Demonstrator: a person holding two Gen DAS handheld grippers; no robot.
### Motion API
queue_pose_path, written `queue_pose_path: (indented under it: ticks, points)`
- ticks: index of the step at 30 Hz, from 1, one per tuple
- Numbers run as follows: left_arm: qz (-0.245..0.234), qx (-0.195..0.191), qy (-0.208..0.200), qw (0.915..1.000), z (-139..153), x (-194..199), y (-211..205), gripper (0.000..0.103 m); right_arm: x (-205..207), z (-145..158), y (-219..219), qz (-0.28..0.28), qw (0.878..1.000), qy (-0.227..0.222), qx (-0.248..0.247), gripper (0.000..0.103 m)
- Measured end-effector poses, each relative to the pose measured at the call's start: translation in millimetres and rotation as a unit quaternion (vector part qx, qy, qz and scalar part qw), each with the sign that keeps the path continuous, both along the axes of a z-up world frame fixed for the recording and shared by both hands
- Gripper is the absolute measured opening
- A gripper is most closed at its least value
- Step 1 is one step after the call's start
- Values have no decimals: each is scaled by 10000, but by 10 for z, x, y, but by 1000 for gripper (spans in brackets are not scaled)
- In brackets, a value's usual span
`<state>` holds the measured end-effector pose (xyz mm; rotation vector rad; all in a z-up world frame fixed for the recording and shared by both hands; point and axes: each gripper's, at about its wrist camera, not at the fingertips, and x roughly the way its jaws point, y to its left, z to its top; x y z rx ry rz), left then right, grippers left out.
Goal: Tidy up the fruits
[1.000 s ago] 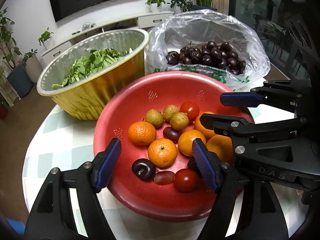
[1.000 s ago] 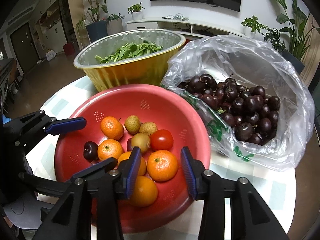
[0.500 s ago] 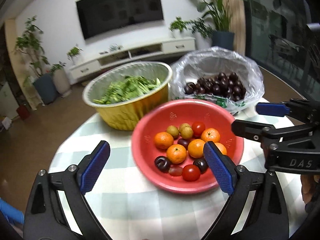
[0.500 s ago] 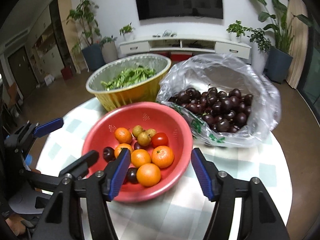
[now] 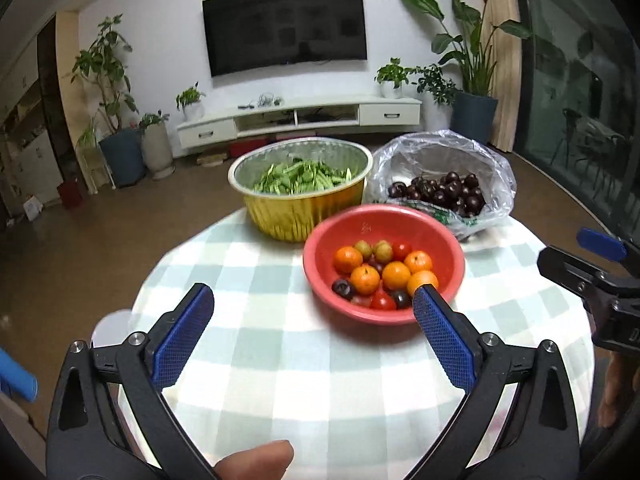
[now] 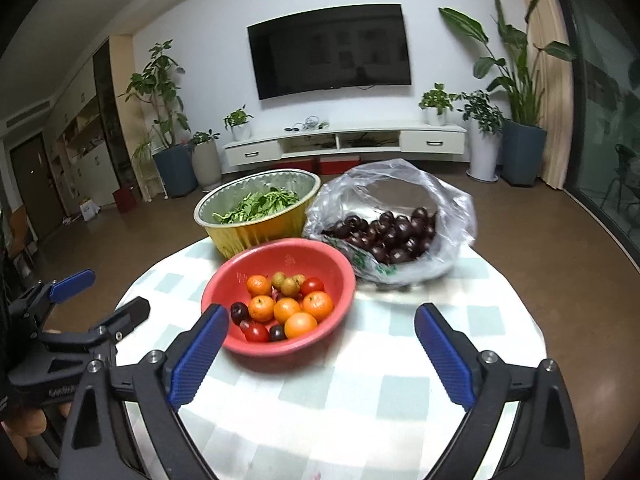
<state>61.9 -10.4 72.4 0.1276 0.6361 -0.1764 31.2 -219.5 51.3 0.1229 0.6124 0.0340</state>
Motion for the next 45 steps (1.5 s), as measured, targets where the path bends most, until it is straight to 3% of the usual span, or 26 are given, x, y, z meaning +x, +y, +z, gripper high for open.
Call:
queue_pose_path:
  ticks: [13, 45]
  points:
    - [283, 208, 505, 9981, -289, -421, -72, 102, -459, -221, 112, -134, 9992, 377, -2, 98]
    - [231, 308, 851, 9956, -616, -325, -172, 102, -517, -381, 209, -98, 9978, 650, -49, 98]
